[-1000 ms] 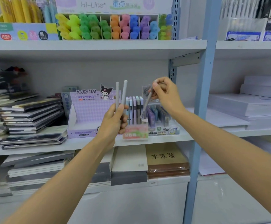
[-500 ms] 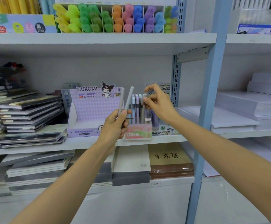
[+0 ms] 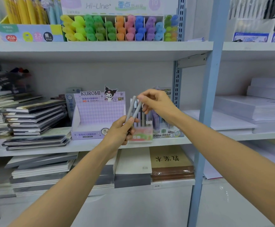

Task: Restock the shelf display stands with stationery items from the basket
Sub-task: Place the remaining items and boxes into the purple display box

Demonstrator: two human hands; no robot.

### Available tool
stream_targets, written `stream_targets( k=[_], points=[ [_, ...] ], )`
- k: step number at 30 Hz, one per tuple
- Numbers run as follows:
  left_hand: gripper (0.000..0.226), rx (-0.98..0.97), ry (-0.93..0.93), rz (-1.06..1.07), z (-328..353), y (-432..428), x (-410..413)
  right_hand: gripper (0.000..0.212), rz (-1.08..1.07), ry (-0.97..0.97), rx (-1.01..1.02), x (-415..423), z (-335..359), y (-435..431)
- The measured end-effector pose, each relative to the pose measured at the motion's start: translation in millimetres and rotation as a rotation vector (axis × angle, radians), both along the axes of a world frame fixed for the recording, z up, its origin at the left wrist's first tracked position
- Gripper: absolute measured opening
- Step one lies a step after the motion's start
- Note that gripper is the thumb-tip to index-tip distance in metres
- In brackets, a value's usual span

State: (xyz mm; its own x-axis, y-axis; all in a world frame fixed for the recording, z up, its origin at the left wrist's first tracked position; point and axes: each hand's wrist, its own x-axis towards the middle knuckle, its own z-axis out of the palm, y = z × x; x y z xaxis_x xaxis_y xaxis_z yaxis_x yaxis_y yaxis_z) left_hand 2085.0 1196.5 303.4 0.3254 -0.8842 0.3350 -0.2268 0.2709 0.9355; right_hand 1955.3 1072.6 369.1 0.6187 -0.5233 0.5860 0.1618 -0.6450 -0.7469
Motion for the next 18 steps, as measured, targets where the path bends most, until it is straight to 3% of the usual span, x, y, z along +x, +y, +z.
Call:
stream_targets(
  k=[2, 9, 14, 18],
  points=[
    [0.027, 0.026, 0.017, -0.017, -0.1, 1.4, -2.9, 0.007, 0.046, -0.020, 0.075, -2.4, 2.6, 2.3],
    [0.015, -0.070, 0.382, 0.003, 7.1, 9.4, 5.7, 0.009, 0.127, -0.248, 0.330, -25.2, -1.7, -0.3],
    [0.005, -0.231, 0.534, 0.084, 6.2, 10.7, -0.7, 0.017, 0.230, -0.039, 0.339, -34.5, -20.2, 7.0],
    [0.008, -0.279, 0.521, 0.134, 10.0, 10.2, -9.0, 0.017, 0.323, 0.130, 0.309, -36.2, -34.9, 15.2]
  ],
)
